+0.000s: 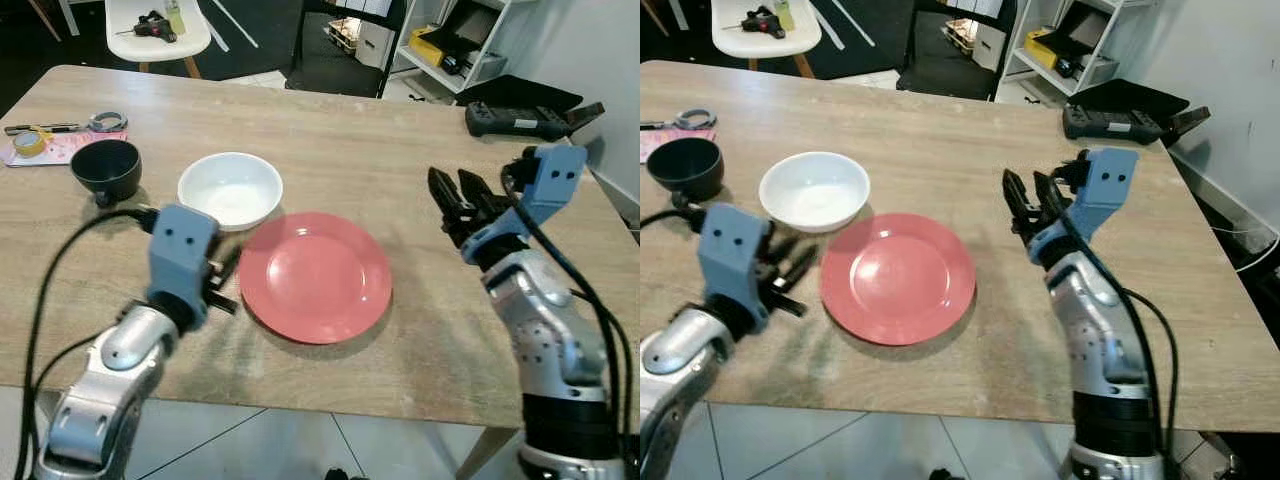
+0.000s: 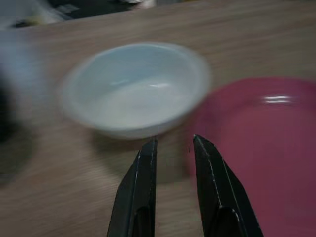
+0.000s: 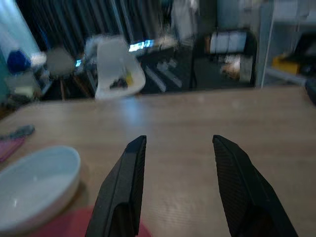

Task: Setting the table

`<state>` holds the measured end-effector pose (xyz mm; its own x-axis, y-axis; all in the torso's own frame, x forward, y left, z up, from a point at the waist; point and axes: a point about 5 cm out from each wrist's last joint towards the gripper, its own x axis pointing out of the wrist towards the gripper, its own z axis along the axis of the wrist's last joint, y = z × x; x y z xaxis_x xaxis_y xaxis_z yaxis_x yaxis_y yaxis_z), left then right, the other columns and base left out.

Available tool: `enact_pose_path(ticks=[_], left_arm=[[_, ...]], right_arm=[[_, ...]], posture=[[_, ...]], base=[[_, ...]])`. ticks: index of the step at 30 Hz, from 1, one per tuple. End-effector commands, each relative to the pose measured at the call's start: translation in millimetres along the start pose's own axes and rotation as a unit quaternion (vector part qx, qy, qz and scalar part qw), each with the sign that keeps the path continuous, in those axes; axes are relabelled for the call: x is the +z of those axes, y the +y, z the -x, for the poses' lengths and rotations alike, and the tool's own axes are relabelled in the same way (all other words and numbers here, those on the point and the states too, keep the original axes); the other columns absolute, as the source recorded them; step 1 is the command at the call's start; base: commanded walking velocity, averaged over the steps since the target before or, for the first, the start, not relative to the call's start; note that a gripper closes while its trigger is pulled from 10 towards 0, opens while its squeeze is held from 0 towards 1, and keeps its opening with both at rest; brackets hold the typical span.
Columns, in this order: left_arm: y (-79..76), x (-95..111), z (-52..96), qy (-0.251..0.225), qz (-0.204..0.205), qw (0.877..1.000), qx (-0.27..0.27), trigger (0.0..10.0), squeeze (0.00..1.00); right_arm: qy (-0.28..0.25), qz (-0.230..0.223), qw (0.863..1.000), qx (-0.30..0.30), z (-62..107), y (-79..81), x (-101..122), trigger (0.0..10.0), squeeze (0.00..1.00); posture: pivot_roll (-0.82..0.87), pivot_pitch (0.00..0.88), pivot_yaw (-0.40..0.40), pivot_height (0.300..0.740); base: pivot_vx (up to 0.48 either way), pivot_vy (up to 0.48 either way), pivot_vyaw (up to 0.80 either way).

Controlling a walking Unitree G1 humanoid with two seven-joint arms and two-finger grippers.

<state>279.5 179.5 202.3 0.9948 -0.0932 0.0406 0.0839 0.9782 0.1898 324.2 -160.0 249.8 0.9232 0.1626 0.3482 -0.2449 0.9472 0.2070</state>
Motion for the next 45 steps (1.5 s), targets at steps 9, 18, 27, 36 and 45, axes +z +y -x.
enact_pose_path(ticks=[9,18,27,36,45], left_arm=[[78.4,-15.7,20.1,0.031,-0.058,0.949,0.31,10.0,0.0],[92.7,-19.7,-3.6,0.023,0.1,0.953,0.286,10.0,0.0],[91.4,-13.7,-45.1,0.011,0.154,0.948,0.279,10.0,1.0],[89.3,-4.3,-73.4,0.012,0.166,0.955,0.247,10.0,0.0],[64.1,5.2,-85.3,-0.003,0.139,0.972,0.19,10.0,0.0]], right_arm=[[-0.006,0.033,0.998,-0.061,-1.3,-18.2,-9.8,10.0,0.0],[-0.025,0.048,0.996,-0.067,-6.7,-21.2,-6.3,10.0,0.0],[-0.037,0.061,0.993,-0.093,-8.1,-31.9,-0.2,10.0,0.0],[-0.053,0.093,0.987,-0.123,-3.3,-47.2,13.6,10.0,0.0],[-0.051,0.095,0.985,-0.131,1.7,-50.1,14.7,10.0,0.0]], posture=[[0.11,0.118,0.003,0.74],[0.12,0.115,-0.012,0.74],[0.08,0.157,-0.008,0.74],[0.03,0.213,0.016,0.74],[0.01,0.219,0.034,0.74]], base=[[0.0,0.0,0.0],[0.0,0.0,0.0],[0.0,0.0,0.0],[0.0,0.0,0.0],[0.0,0.0,0.0]])
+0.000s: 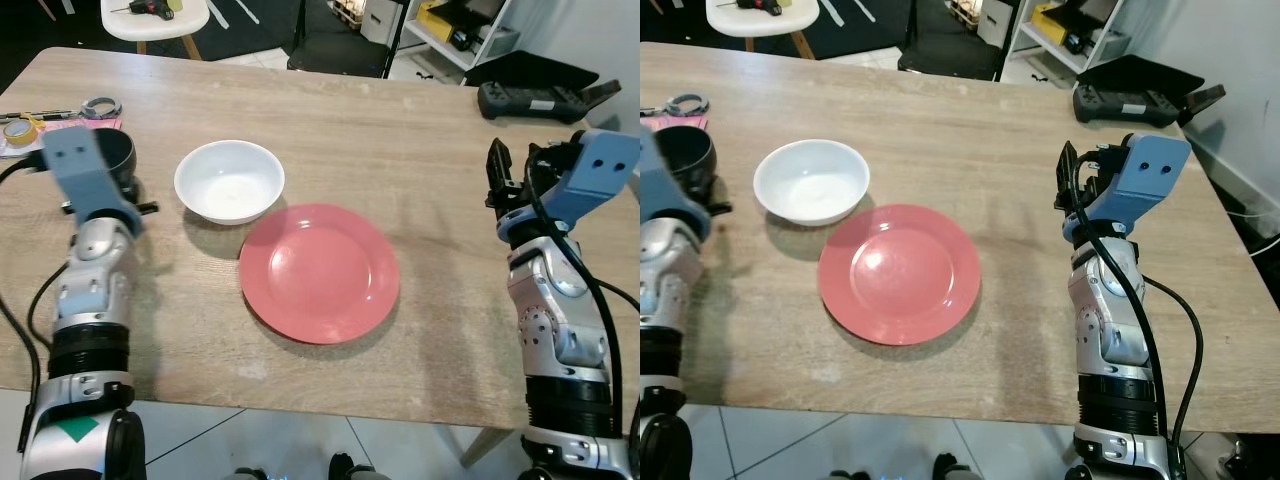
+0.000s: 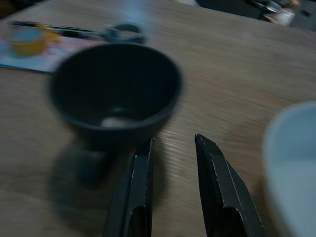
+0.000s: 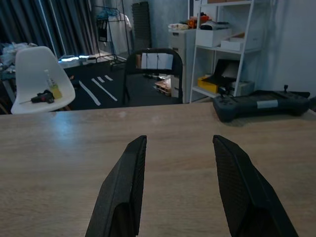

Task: Setting the table

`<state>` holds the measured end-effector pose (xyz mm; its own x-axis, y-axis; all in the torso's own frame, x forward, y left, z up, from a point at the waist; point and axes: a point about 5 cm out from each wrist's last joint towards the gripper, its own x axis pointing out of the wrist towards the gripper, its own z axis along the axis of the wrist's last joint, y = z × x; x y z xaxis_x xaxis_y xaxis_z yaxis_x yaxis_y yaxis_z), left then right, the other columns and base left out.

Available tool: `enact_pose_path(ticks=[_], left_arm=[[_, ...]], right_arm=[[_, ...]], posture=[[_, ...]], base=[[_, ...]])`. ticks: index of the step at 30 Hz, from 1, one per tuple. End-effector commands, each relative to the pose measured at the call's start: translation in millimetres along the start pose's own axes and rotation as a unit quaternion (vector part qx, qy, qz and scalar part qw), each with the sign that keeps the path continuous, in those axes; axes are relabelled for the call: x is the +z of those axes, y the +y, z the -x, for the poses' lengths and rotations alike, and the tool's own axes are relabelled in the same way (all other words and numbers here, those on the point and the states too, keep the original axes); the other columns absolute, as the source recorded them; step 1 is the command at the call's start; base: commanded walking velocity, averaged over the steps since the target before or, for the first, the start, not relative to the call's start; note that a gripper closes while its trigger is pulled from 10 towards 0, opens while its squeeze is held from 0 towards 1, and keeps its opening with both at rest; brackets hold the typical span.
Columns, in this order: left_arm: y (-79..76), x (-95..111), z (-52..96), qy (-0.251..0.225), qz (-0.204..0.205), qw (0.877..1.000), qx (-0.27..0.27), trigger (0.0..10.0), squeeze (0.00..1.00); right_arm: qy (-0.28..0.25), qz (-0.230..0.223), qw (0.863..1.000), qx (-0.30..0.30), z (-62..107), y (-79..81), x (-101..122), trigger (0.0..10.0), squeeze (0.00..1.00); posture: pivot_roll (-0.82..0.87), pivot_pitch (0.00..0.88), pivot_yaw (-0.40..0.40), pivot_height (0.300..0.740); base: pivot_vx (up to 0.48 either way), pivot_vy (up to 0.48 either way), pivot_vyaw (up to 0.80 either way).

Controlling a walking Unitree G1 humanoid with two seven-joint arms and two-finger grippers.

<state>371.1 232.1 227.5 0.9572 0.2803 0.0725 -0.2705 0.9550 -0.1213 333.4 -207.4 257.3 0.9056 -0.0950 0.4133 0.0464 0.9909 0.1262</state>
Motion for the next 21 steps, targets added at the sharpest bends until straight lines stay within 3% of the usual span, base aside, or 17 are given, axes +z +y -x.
enact_pose_path(ticks=[1,5,6,7,10,15,21], left_arm=[[2.2,-4.1,1.6,0.005,-0.005,1.0,0.003,10.0,0.0],[2.6,-6.2,3.7,0.009,-0.015,1.0,0.008,10.0,0.0],[3.6,-3.7,4.7,-0.002,-0.032,0.999,0.012,10.0,1.0],[4.2,-1.8,5.3,-0.011,-0.044,0.999,0.014,10.0,1.0],[4.3,10.1,11.0,-0.065,-0.156,0.985,0.029,10.0,1.0],[5.9,12.3,15.6,-0.077,-0.165,0.983,0.036,10.0,1.0],[16.2,0.8,14.7,-0.04,-0.134,0.989,0.048,10.0,1.0]], right_arm=[[0.008,0.002,1.0,-0.01,4.1,-5.1,-3.0,10.0,0.0],[0.011,0.002,1.0,-0.01,4.7,-4.4,-4.4,10.0,0.0],[0.012,0.002,1.0,-0.009,4.6,-3.9,-4.8,10.0,0.0],[0.013,0.002,1.0,-0.008,4.5,-3.6,-5.0,10.0,0.0],[0.013,0.0,1.0,-0.003,3.2,-1.2,-5.3,10.0,0.0],[0.015,-0.002,1.0,-0.001,2.7,1.4,-6.5,10.0,0.0],[0.017,-0.004,1.0,0.001,2.8,2.8,-8.4,10.0,0.0]], posture=[[0.01,0.219,0.034,0.74],[0.02,0.216,0.031,0.74],[0.02,0.216,0.028,0.74],[0.02,0.216,0.028,0.74],[0.03,0.215,0.023,0.74],[0.03,0.214,0.024,0.74],[0.03,0.221,0.024,0.74]], base=[[0.0,0.0,0.0],[0.0,0.0,0.0],[0.0,0.0,0.0],[0.0,0.0,0.0],[0.0,0.0,0.0],[0.0,0.0,0.0],[0.0,0.0,0.0]])
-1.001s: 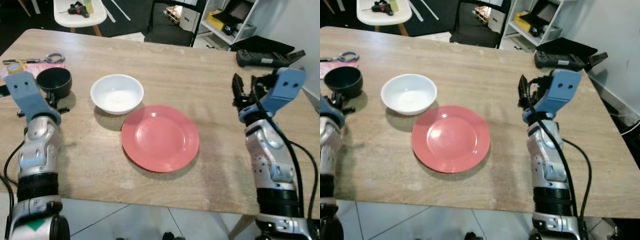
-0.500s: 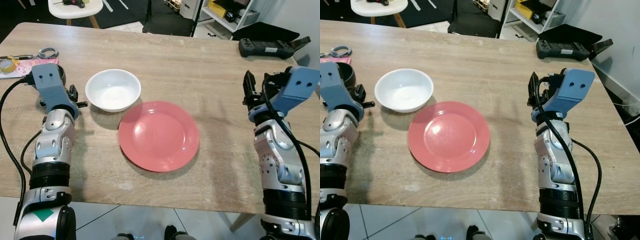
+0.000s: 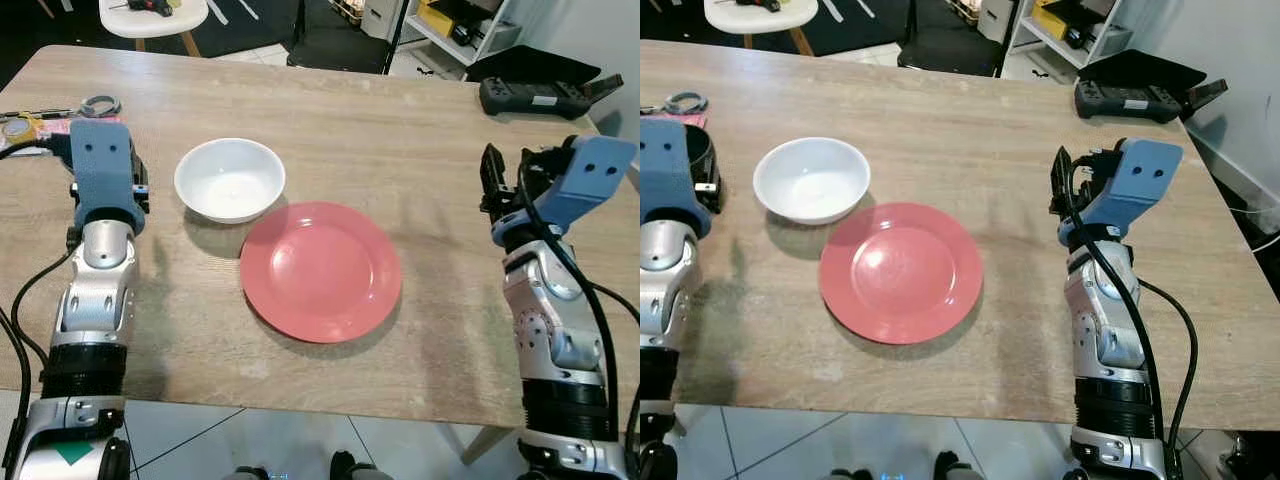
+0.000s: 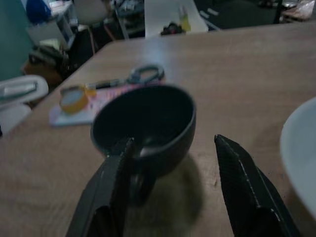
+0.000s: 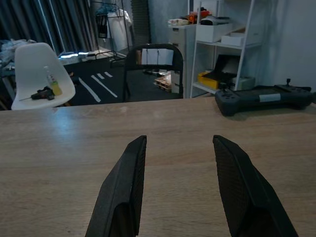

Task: Setting the table

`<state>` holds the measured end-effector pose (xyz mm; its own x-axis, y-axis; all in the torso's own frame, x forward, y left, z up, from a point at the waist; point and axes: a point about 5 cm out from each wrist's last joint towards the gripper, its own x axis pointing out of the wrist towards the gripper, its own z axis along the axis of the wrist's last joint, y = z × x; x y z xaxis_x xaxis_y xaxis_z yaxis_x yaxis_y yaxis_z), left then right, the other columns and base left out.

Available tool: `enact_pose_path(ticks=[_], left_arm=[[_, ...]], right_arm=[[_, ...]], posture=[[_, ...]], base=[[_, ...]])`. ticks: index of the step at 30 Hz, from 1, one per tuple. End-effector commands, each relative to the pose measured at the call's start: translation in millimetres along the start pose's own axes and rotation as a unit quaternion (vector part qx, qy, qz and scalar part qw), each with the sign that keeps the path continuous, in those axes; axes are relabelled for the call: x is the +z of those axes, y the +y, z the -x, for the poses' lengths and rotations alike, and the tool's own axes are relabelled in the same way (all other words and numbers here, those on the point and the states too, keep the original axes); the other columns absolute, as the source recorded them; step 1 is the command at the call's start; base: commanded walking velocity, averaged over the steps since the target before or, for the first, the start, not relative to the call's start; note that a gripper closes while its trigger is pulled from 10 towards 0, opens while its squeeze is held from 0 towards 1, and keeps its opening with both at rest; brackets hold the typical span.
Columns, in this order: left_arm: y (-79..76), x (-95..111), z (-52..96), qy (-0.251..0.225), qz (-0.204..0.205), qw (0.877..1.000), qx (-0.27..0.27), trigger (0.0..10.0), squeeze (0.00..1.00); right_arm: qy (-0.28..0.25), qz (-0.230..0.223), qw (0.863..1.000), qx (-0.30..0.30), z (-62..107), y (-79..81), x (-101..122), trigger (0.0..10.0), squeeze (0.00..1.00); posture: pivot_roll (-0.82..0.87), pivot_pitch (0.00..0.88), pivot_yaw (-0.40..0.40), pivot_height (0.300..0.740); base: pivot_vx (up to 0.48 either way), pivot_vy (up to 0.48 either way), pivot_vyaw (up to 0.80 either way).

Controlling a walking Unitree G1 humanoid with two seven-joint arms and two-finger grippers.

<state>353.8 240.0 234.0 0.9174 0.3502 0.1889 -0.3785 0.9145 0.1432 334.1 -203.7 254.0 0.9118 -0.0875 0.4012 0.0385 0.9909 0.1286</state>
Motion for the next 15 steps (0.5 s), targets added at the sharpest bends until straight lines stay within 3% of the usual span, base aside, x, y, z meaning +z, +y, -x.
enact_pose_path(ticks=[1,2,3,4,15], left_arm=[[3.2,-16.6,1.0,0.037,0.007,0.999,0.007,10.0,1.0],[3.2,-16.6,1.0,0.037,0.007,0.999,0.007,10.0,1.0],[3.0,-20.5,0.7,0.046,0.013,0.999,0.008,10.0,0.27],[2.9,-24.0,0.1,0.054,0.018,0.998,0.013,10.0,0.0],[5.7,-34.4,-2.7,0.073,0.006,0.997,0.027,10.0,0.0]], right_arm=[[0.012,0.0,1.0,-0.002,2.2,-0.9,-5.2,10.0,0.0],[0.012,0.0,1.0,-0.002,2.2,-0.9,-5.2,10.0,0.0],[0.013,0.001,1.0,-0.002,2.2,-1.0,-5.8,10.0,0.0],[0.014,0.001,1.0,-0.002,2.2,-0.9,-6.3,10.0,0.0],[0.017,0.002,1.0,-0.005,4.4,-2.7,-7.1,10.0,0.0]], posture=[[0.03,0.215,0.022,0.74],[0.03,0.215,0.022,0.74],[0.03,0.215,0.023,0.74],[0.03,0.219,0.022,0.74],[0.02,0.234,0.024,0.74]], base=[[0.0,0.0,0.0],[0.0,0.0,0.0],[0.0,0.0,0.0],[0.0,0.0,0.0],[0.0,0.0,0.0]])
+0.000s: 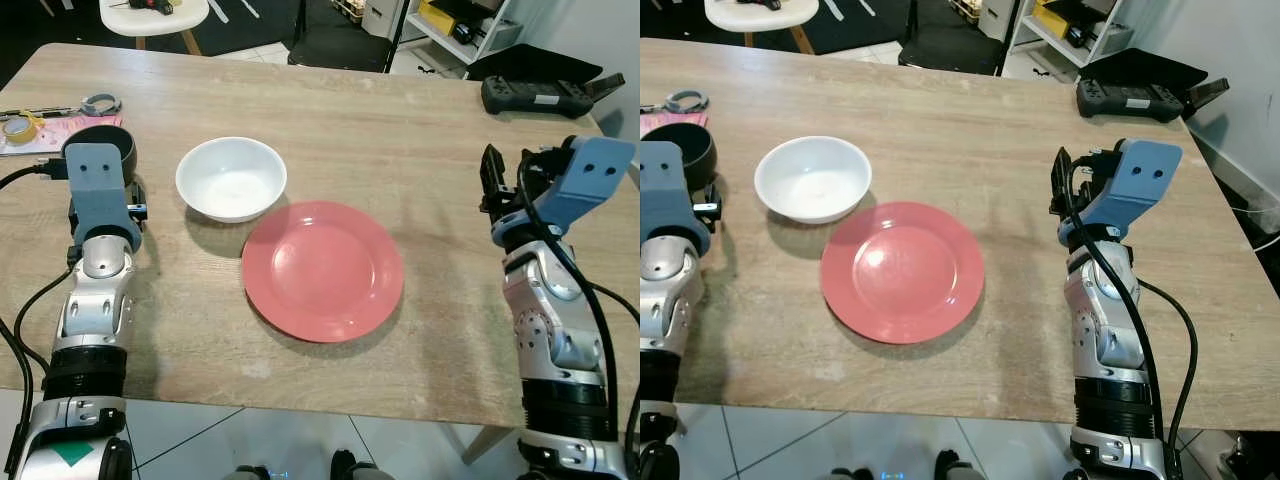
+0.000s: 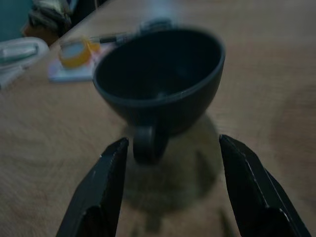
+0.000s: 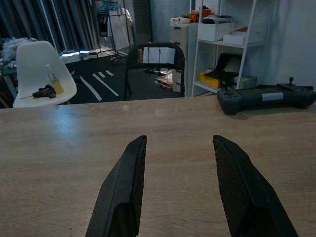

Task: Setting the table

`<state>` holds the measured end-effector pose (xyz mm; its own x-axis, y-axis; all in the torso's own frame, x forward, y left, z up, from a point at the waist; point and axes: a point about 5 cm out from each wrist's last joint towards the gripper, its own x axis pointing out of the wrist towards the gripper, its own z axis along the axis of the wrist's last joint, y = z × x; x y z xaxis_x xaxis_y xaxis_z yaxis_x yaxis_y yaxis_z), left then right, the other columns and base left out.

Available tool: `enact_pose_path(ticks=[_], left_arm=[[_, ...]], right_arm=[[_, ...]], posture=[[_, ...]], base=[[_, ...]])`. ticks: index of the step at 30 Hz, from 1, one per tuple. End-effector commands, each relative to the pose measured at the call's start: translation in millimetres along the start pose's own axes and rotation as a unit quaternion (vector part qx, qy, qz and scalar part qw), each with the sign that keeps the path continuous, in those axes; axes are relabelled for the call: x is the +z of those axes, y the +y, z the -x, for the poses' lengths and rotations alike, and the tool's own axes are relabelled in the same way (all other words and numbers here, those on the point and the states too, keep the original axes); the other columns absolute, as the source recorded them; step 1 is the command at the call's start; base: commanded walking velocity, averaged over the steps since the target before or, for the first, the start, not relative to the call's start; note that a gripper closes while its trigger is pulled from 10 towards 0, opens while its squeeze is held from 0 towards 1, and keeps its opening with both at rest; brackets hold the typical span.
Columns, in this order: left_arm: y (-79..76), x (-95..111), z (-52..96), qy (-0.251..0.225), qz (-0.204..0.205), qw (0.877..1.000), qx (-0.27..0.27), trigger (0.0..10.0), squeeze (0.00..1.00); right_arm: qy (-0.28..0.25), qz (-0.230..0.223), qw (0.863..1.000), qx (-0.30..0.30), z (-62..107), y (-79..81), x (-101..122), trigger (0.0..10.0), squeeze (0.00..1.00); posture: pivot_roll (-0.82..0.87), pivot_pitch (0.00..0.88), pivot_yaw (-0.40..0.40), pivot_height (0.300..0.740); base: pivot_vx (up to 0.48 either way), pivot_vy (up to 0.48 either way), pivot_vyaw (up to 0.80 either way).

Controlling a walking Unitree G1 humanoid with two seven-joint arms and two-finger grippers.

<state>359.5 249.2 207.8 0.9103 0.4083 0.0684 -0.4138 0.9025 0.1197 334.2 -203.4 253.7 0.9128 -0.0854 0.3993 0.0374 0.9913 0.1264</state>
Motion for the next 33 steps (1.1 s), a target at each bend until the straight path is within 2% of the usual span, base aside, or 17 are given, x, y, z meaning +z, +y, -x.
enact_pose_path(ticks=[1,10,11,13,15,17,33], left_arm=[[3.4,-5.9,-0.4,0.009,-0.003,1.0,0.007,10.0,0.0],[10.1,-0.7,-6.4,0.004,0.002,1.0,0.029,9.9,0.0],[13.2,0.9,-8.0,0.003,0.004,0.999,0.036,8.9,0.0],[13.9,1.7,-8.6,0.002,0.005,0.999,0.036,8.9,0.0],[15.1,3.2,-9.8,0.001,0.008,0.999,0.035,0.4,0.0],[15.9,2.4,-10.6,0.002,0.009,0.999,0.035,0.0,0.0],[13.6,1.8,-10.7,-0.002,0.017,0.999,0.033,0.0,0.0]], right_arm=[[0.016,0.002,1.0,-0.006,4.4,-2.9,-6.7,10.0,0.0],[0.016,0.004,1.0,-0.007,4.3,-4.6,-5.8,10.0,0.0],[0.016,0.005,1.0,-0.007,4.8,-4.7,-5.9,10.0,0.0],[0.017,0.005,1.0,-0.007,5.0,-4.8,-6.1,10.0,0.0],[0.017,0.006,1.0,-0.007,5.1,-5.3,-6.0,10.0,0.0],[0.017,0.007,1.0,-0.007,5.3,-5.6,-5.8,10.0,0.0],[0.014,0.007,1.0,-0.006,4.5,-5.8,-3.9,10.0,0.0]], posture=[[0.02,0.234,0.024,0.74],[0.01,0.242,0.025,0.74],[0.01,0.239,0.027,0.74],[0.01,0.238,0.027,0.74],[0.01,0.24,0.027,0.74],[0.0,0.239,0.026,0.74],[0.0,0.229,0.022,0.74]], base=[[0.0,0.0,0.0],[0.0,0.0,0.0],[0.0,0.0,0.0],[0.0,0.0,0.0],[0.0,0.0,0.0],[0.0,0.0,0.0],[0.0,0.0,0.0]])
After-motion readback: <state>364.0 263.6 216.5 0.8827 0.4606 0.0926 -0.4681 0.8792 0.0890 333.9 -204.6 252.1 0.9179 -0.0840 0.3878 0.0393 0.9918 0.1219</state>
